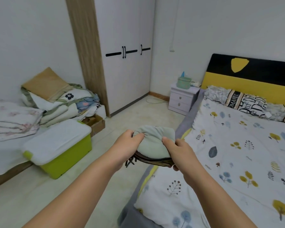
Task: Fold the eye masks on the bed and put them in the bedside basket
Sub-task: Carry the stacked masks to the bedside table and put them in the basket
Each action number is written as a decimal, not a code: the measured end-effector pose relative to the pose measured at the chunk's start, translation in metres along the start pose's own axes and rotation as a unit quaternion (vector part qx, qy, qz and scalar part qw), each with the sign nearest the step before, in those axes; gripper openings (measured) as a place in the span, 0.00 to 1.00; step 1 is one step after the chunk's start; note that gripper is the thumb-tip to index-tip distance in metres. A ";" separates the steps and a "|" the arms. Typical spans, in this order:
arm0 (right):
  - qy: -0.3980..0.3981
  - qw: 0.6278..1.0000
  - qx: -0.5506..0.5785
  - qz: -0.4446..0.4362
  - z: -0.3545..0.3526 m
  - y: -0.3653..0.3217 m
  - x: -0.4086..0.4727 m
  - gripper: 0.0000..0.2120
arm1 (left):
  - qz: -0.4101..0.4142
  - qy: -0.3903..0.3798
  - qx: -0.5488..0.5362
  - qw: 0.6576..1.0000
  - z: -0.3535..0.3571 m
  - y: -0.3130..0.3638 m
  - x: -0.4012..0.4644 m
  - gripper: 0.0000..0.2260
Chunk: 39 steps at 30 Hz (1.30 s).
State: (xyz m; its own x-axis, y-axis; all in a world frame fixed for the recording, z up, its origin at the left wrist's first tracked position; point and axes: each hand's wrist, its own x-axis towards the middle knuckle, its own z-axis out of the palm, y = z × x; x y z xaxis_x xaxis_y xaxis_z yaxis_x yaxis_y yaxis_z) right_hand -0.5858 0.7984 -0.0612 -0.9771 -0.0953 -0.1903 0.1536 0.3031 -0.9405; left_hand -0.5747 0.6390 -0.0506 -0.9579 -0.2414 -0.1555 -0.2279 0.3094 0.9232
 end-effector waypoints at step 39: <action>0.159 0.986 -0.004 0.042 0.226 -0.141 0.431 0.18 | 0.060 -0.119 0.035 0.990 -0.190 0.000 0.498 0.13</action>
State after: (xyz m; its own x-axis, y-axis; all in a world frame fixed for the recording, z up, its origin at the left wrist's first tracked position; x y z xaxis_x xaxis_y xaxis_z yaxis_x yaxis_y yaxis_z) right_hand -0.9952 0.5001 -0.0744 -0.9580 0.2330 -0.1673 0.2354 0.3051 -0.9228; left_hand -1.0185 0.3443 -0.0613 -0.9909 0.0216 -0.1325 -0.1139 0.3875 0.9148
